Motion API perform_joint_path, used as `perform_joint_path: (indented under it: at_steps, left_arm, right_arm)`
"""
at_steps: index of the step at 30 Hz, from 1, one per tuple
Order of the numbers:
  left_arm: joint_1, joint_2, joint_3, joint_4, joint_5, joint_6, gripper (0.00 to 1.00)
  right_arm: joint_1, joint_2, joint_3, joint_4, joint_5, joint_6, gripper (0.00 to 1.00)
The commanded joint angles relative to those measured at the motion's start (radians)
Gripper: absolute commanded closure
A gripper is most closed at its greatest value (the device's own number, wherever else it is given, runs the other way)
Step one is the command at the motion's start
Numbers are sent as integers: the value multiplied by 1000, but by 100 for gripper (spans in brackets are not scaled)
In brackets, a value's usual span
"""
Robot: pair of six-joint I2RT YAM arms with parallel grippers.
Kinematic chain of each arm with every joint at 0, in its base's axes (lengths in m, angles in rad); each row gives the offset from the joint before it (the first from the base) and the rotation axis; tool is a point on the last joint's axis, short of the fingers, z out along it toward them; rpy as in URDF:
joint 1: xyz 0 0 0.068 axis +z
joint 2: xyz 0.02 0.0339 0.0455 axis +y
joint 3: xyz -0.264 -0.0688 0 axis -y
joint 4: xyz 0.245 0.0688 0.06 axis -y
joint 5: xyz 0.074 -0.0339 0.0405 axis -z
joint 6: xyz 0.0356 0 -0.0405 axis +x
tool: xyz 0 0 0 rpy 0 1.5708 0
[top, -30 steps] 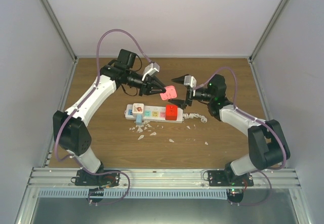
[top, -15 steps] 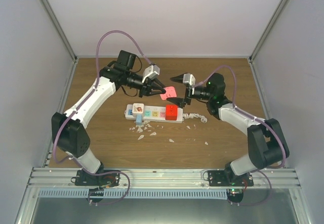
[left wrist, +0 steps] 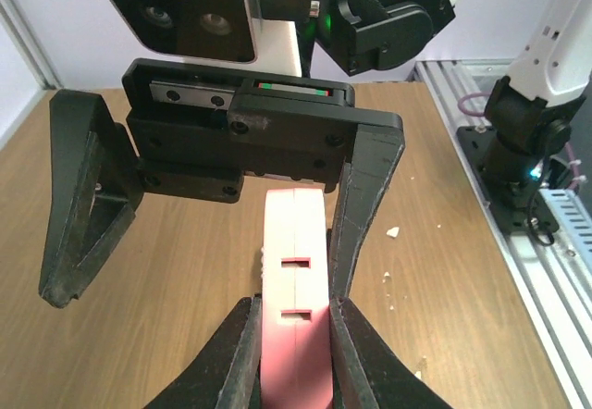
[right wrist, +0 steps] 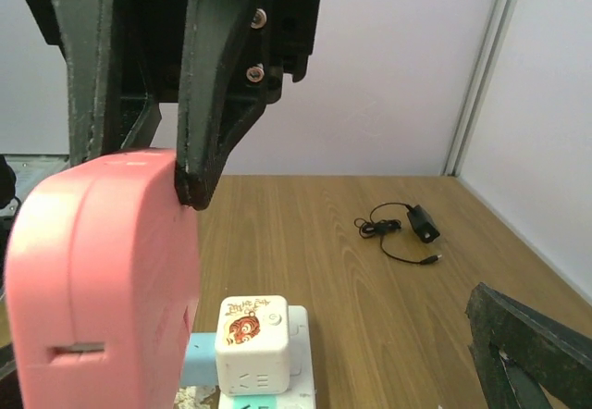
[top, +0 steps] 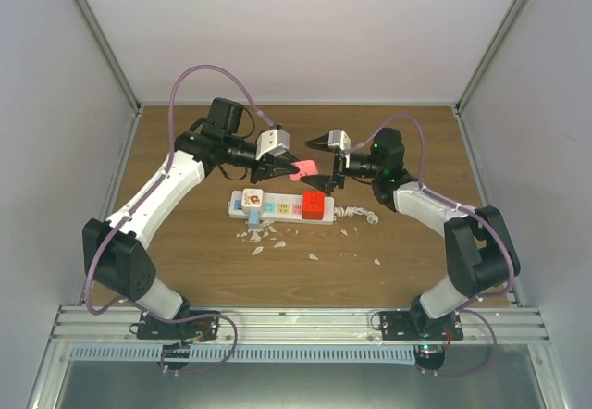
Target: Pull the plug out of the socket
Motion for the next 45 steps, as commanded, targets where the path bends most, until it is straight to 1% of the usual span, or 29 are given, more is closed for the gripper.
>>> perform_joint_path:
  at_steps: [1,5,8,11,15,21,26,28,31,36,40,45]
  left_arm:
    - [-54,-29,-58,-129,13,29,100]
    - [-55,-27,-65,-111,-9,21,100]
    - [-28,-28,-85,-45,-5,-54,100]
    - [31,-27,-103,31,15,-141,100]
    - [127,-21,-105,80,17,-190,100]
    - [258,-15,-98,77,10,-200,100]
    - [367,-44,-155,91,-27,-183,100]
    - [404,-63,-181,104,-79,-165,100]
    - [497,-93,-221,141,-155,-156,100]
    - [614,-137,-299,212,-341,-127,100]
    - [668,-146,-368,254,-462,-63,100]
    - [680,-135,-428,360,-630,7,98]
  right_arm:
    - [-17,10,79,65,120,42,0]
    - [-17,12,94,57,126,47,1]
    - [-16,6,99,55,118,54,0]
    - [-12,-12,99,36,86,43,0]
    - [-5,-45,83,-28,31,-17,0]
    - [-5,-107,57,-145,-1,-116,0]
    - [-5,-160,48,-274,36,-194,0]
    - [-11,-179,43,-335,52,-226,0]
    - [-32,-199,62,-465,67,-278,0]
    - [-92,-221,90,-642,109,-325,0]
    - [-141,-234,110,-771,133,-400,0]
    - [-154,-254,122,-812,165,-416,0]
